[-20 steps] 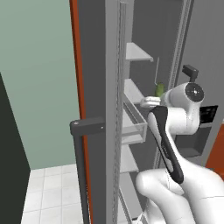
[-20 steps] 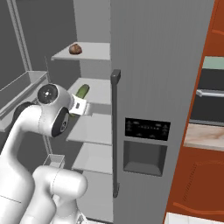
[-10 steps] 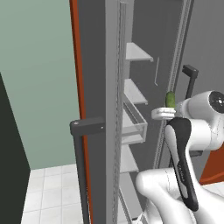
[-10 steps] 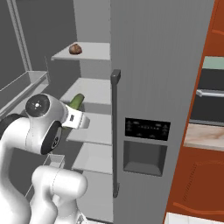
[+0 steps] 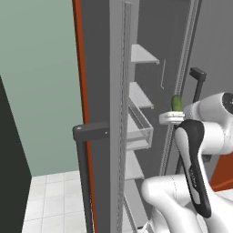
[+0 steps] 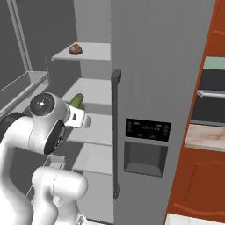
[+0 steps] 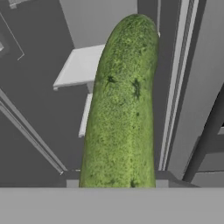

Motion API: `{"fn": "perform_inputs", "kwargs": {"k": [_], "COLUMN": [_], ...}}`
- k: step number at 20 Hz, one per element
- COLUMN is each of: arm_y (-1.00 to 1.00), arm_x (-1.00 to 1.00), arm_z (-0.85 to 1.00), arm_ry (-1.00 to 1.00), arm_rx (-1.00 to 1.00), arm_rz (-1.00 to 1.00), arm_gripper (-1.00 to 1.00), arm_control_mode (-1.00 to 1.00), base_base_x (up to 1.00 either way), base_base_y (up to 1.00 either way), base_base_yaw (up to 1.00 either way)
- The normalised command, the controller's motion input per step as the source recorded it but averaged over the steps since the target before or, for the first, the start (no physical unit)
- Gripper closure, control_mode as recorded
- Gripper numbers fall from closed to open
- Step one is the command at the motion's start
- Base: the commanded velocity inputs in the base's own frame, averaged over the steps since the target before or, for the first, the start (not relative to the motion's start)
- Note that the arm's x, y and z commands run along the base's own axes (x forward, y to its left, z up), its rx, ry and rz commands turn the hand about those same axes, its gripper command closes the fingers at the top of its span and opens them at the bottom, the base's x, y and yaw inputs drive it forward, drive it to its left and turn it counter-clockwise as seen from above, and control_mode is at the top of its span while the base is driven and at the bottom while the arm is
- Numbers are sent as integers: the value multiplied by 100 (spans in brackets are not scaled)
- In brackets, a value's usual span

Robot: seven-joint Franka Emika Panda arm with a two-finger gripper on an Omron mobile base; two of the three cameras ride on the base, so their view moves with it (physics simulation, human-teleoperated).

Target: Pick cucumber from the fridge and place it on the plate on the counter.

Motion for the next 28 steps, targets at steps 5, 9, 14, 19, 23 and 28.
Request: {"fn": "perform_inputs", "kwargs": {"k": [5,9,14,19,23,28], "arm_y": [0,0,0,0,0,0], "arm_x": [0,0,0,0,0,0], "arm_z": [0,0,0,0,0,0], "arm_ry": [0,0,0,0,0,0], "arm_rx": [0,0,0,0,0,0], "arm_rz": [1,0,0,0,0,0], "arm_gripper": [100,100,100,100,100,100], "arm_control_mode": [100,100,100,100,100,100], "base_base_x": [-8,-49,-38,-9,-12,-23], "base_base_y": [-1,-16,-30,-51,-71,-69], "base_base_yaw": [2,1,0,0,0,0]}}
